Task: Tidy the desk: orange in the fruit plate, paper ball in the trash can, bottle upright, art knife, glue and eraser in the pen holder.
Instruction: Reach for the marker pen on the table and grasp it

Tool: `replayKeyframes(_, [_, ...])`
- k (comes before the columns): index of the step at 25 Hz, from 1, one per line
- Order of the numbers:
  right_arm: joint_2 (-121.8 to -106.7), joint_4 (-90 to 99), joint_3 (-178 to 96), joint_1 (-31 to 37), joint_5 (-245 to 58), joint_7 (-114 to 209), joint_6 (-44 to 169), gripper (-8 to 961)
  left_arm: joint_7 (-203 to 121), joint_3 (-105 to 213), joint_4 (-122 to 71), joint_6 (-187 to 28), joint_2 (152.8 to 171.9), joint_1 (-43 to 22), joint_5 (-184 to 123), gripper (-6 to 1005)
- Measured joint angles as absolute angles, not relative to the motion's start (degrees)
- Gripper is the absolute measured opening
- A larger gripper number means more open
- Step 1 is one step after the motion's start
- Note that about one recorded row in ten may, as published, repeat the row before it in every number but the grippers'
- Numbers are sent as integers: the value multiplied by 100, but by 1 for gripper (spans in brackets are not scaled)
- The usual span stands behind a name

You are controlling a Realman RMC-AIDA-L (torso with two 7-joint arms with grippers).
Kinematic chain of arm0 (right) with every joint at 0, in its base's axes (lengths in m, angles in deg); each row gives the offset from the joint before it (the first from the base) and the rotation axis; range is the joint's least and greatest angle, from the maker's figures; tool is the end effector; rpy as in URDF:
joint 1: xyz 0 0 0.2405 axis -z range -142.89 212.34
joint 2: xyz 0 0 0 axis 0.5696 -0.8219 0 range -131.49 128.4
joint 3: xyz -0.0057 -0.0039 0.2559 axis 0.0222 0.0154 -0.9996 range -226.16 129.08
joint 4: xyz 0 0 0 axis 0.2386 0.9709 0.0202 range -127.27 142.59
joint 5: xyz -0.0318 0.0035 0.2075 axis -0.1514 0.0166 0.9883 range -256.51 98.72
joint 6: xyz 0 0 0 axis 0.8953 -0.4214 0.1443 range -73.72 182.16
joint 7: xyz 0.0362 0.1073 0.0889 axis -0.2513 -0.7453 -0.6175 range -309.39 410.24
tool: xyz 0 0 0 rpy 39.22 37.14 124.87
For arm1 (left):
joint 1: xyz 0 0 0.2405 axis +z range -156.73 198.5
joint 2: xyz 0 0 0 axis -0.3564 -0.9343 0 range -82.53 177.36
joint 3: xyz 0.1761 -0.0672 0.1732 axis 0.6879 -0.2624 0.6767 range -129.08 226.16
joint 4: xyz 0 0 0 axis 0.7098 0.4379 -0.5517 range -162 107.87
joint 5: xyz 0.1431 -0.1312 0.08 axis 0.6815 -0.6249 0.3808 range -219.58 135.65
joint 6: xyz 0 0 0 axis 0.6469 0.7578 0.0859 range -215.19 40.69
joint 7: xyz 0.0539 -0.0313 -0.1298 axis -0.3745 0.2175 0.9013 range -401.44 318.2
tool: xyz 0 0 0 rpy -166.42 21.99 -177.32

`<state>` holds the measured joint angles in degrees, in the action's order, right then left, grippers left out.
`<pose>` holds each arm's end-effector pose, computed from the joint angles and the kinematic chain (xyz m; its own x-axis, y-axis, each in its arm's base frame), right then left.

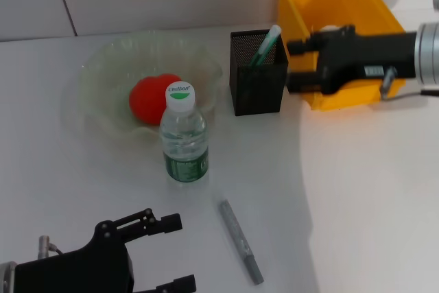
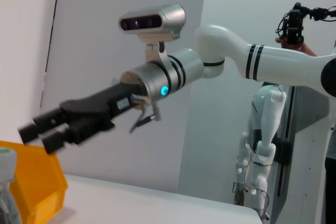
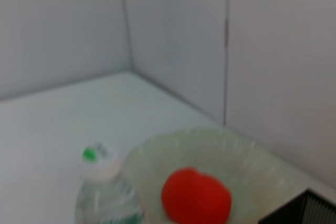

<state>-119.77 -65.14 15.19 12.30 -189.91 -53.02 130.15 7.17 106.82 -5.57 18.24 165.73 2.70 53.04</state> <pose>0.2007 0.3580 0.0451 0.9066 -0.2429 -0.3451 -0.3727 -0.8444 -0.3848 -0.2742 0.2126 -0.0383 0.6821 0.1441 0.7169 0.2029 -0.9792 0.0038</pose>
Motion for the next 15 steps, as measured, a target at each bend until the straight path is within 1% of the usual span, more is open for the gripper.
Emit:
replayKeyframes(4, [-12014, -6515, 1306, 1305, -19151, -5260, 13288, 648, 698, 10685, -537, 1801, 16577, 251, 5309, 766])
replayKeyframes(8, [-12058, -6202, 425, 1335, -18983, -5286, 13861, 648, 700, 10714, -269, 1771, 16570, 187, 5313, 766])
replayKeyframes(10, [-12056, -5572, -284, 1480, -18240, -4617, 14320, 648, 791, 10699, 332, 1747, 16531, 180, 5418, 766])
replayKeyframes(11, [-12056, -5572, -284, 1480, -18240, -4617, 14320, 648, 791, 10699, 332, 1747, 16531, 180, 5418, 766])
replayKeyframes(15, [-12027, -4462, -898, 1709, -17413, -3514, 14816, 648, 757, 10686, 563, 1612, 16524, 94, 5471, 765])
